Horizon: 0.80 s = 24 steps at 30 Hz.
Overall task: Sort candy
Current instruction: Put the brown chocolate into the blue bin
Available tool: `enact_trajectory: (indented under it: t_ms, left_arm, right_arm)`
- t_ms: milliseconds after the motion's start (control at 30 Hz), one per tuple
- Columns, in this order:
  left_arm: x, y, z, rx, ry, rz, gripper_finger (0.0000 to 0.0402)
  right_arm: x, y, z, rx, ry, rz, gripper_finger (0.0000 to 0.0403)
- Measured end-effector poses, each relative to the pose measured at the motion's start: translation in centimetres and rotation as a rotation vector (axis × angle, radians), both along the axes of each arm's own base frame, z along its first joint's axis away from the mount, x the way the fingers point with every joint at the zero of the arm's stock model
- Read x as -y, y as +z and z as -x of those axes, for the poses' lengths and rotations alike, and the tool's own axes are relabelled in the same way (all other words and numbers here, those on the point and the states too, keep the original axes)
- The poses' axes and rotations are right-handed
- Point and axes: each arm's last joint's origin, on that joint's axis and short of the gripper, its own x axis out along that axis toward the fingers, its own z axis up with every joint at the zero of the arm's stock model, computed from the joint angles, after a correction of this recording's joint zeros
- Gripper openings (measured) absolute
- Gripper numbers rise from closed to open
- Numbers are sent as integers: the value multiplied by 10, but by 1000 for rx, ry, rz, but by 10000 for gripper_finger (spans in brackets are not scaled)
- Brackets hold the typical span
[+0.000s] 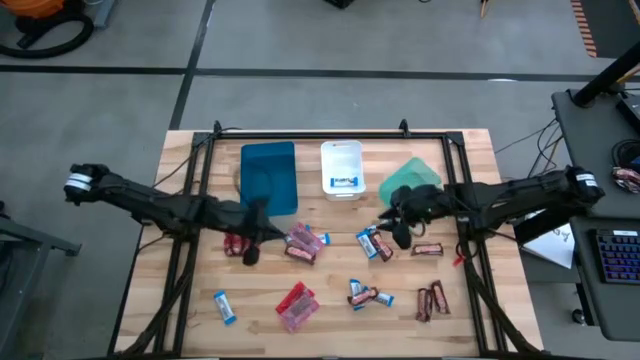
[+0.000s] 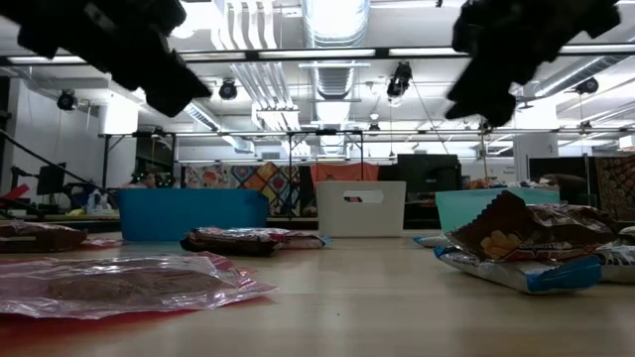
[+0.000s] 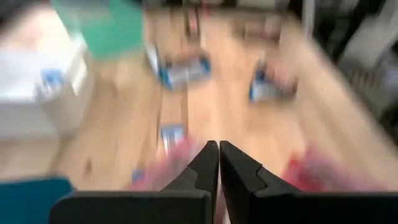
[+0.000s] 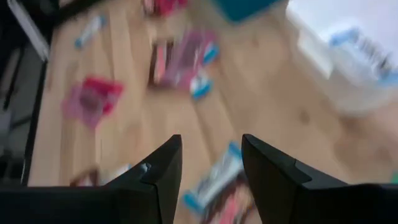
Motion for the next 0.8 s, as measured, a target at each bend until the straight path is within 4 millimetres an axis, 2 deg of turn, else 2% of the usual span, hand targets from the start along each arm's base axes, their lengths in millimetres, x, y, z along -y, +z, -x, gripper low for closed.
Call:
enact_trajectory:
  t_ms: [100,333,567,800]
  left_arm:
    - [6,-3,-13,-131,-32,-52,0]
    - [26,-16,-46,-299,-118,-94,13]
    - [47,-40,-72,-426,-161,-141,95]
    - [46,-71,-78,-569,-69,-296,171]
  right_arm:
    - [-7,-4,5,-65,2,-26,159]
    - [-18,-11,9,-145,28,-50,160]
    - [-28,-11,11,-150,56,-84,160]
    - [-42,-13,12,-173,82,-121,160]
